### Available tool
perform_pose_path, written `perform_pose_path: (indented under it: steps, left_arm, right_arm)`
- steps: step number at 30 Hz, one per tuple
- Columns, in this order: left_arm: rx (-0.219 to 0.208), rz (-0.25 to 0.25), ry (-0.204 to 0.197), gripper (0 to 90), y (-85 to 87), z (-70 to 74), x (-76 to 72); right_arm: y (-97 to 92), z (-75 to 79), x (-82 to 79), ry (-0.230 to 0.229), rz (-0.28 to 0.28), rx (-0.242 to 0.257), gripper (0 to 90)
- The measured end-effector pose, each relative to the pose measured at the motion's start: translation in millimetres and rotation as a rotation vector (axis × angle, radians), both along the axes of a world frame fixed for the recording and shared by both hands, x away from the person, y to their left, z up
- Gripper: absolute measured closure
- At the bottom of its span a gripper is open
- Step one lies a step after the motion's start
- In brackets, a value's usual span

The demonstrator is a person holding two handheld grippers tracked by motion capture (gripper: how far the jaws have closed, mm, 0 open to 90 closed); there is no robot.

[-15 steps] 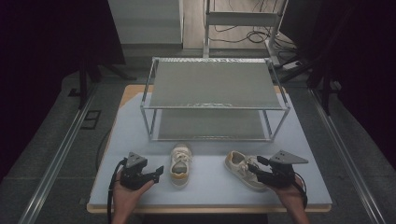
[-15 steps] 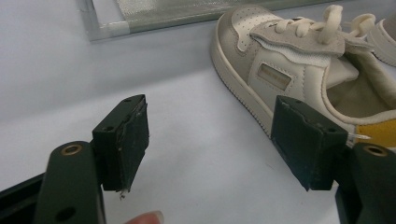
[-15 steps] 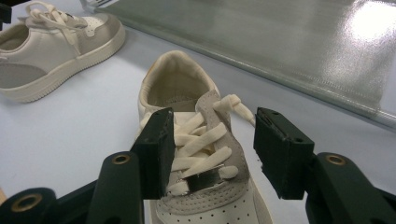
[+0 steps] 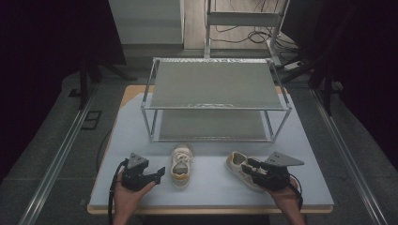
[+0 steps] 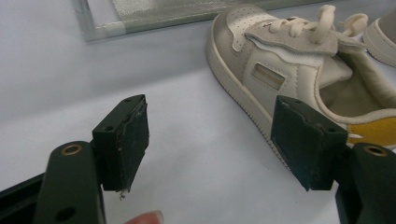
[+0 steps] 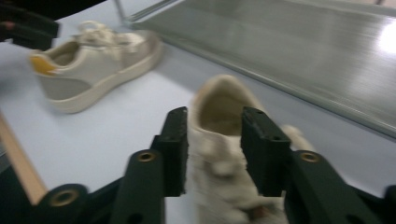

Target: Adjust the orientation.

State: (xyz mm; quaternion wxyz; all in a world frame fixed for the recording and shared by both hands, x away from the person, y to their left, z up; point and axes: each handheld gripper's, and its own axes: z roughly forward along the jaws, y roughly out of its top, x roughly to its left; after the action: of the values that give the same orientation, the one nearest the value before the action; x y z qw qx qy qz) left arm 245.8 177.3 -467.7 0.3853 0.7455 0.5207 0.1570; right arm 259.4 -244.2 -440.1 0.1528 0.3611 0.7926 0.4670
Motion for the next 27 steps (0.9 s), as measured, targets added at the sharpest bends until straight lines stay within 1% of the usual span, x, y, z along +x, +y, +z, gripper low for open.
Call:
perform_pose_path:
  steps: [1,4,8,10,17,20,23,26,27]
  left_arm:
    - [0.005,-0.001,0.002,27.8,-0.7,0.1,-0.1]
    - [0.000,-0.007,0.002,27.8,-1.9,-0.3,-0.3]
    - [0.001,-0.011,0.007,27.7,-1.8,-0.1,-0.7]
    - [-0.006,-0.015,0.007,27.8,-1.1,0.6,-1.2]
    - [-0.016,-0.022,0.003,27.7,0.5,3.9,-2.9]
    - [-0.021,-0.021,0.002,27.7,2.4,4.9,-3.5]
    - [-0.027,-0.016,-0.001,27.7,5.4,6.1,-3.9]
    - [-0.032,-0.011,-0.001,27.7,8.1,6.4,-3.9]
    - [-0.032,-0.008,0.000,27.7,8.6,6.3,-3.8]
  right_arm:
    - [5.3,0.5,-0.7,0.000,0.019,-0.002,68.4]
    - [23.3,0.5,-2.0,0.001,0.070,-0.005,74.7]
    - [46.7,-2.8,0.1,0.015,0.120,-0.019,79.2]
    - [57.4,-4.6,1.6,0.022,0.141,-0.029,80.4]
    - [94.8,-10.7,2.1,0.029,0.202,-0.041,83.6]
    - [111.3,-16.7,4.1,0.036,0.225,-0.060,84.8]
    - [126.0,-24.2,7.3,0.056,0.236,-0.077,85.8]
    - [138.5,-33.0,7.9,0.059,0.248,-0.119,87.6]
    - [141.7,-35.3,7.6,0.059,0.252,-0.122,88.4]
